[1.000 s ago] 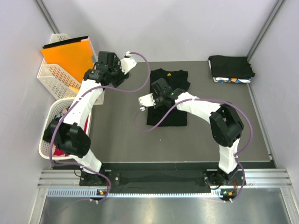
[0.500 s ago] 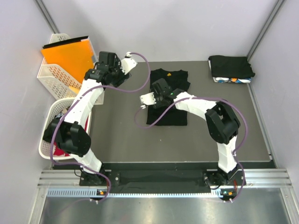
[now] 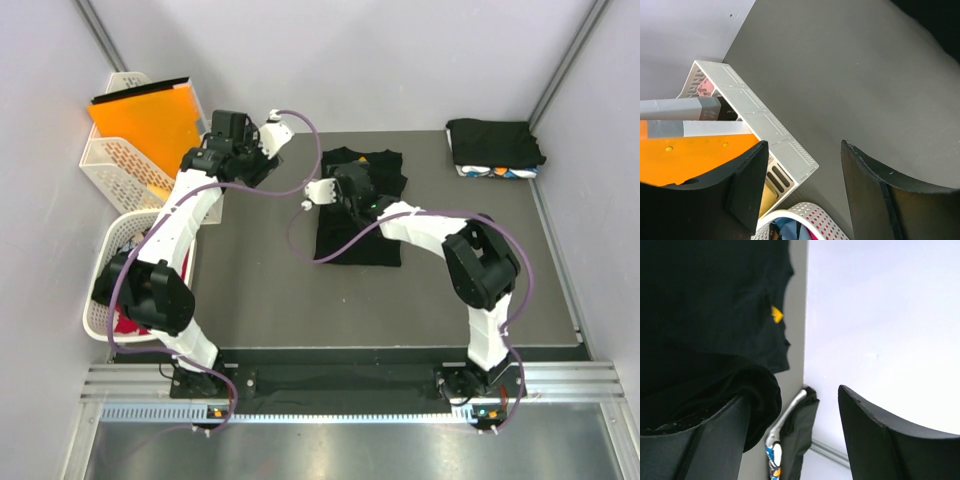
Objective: Fold and stack the t-shirts
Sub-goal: Fold the folded rectangular tshirt in 1/3 of the way
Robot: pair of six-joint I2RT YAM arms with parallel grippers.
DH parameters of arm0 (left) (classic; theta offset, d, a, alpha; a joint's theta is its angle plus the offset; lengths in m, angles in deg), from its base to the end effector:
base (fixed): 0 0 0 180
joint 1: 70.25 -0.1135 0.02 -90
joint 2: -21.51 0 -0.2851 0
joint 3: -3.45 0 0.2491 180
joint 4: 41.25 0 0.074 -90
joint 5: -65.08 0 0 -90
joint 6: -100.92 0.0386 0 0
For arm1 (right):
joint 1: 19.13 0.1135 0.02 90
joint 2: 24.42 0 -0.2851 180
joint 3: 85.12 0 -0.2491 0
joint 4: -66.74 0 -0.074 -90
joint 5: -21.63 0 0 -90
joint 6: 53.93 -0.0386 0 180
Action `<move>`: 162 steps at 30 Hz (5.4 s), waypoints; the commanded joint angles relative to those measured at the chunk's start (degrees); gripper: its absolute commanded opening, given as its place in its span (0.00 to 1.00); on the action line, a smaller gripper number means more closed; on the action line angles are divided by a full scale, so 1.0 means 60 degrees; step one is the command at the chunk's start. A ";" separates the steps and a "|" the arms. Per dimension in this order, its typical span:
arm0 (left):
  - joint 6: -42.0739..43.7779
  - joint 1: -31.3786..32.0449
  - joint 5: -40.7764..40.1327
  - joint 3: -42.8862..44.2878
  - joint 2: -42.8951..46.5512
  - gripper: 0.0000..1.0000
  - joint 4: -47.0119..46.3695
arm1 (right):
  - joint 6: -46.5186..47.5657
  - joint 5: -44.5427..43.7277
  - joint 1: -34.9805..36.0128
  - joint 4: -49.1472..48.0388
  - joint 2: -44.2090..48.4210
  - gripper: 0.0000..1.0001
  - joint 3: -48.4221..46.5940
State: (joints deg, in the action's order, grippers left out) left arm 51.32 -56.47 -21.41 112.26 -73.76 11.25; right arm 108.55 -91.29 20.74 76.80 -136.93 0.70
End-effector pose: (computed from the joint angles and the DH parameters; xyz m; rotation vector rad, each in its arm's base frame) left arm 0.3645 -0.0918 0.3850 1.0564 1.9928 0.1806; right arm 0.3642 0.2846 0.2465 -1.6007 1.3777 -0.7589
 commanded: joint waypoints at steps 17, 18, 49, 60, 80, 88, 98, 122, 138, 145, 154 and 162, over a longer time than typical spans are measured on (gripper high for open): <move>-0.0098 -0.0041 0.0353 0.0141 0.0130 0.65 -0.0290 | -0.0642 0.1198 -0.0040 0.2595 0.1261 0.74 -0.0424; -0.0098 -0.0041 0.0353 0.0140 0.0116 0.65 -0.0290 | -0.0597 0.1183 -0.0040 0.2609 0.1232 0.74 -0.0453; 0.0928 0.0252 0.3970 -0.1691 -0.0205 0.62 0.0648 | -0.5621 0.5488 -0.2105 0.6771 0.1276 0.64 -0.1391; 0.0312 0.0530 0.3971 -0.0592 -0.1130 0.62 0.0648 | -0.5871 0.6208 -0.2164 0.6009 0.0807 0.63 -0.1289; 0.0326 0.0545 0.3766 -0.0519 -0.0997 0.63 0.0662 | -0.6310 0.5608 -0.2149 0.4910 -0.0629 0.22 -0.2284; 0.0268 0.0545 0.3985 -0.0256 -0.1334 0.63 0.0647 | -0.5974 0.4992 -0.2120 0.4749 -0.0160 0.14 -0.2051; 0.0312 0.0545 0.4147 0.0155 -0.1657 0.63 0.0794 | -0.5709 0.3631 -0.2223 0.4265 -0.0057 0.15 -0.1801; 0.0517 0.0545 0.4191 0.0770 -0.1994 0.64 0.1057 | -0.5519 0.2018 -0.2413 0.3473 -0.0379 0.28 -0.1435; 0.0561 0.0545 0.4366 0.0829 -0.1950 0.64 0.1072 | -0.5416 -0.0501 -0.2632 0.2024 -0.0570 0.49 -0.1157; 0.0590 0.0560 0.4352 0.0756 -0.1891 0.65 0.1087 | -0.5765 -0.0057 -0.2750 0.2574 -0.0527 0.49 -0.1449; 0.0547 0.0574 0.4732 0.0550 -0.1774 0.52 0.0882 | -0.6763 0.5152 -0.2589 0.5687 0.0264 0.00 -0.2358; 0.0152 0.0764 0.5681 0.0946 -0.2433 0.00 0.0488 | -0.7071 0.5795 -0.2647 0.5876 -0.0393 0.00 -0.2635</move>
State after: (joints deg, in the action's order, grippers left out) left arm 53.64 -52.86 6.72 115.88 -86.15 17.07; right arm 68.62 -62.00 4.85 111.22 -139.05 -11.43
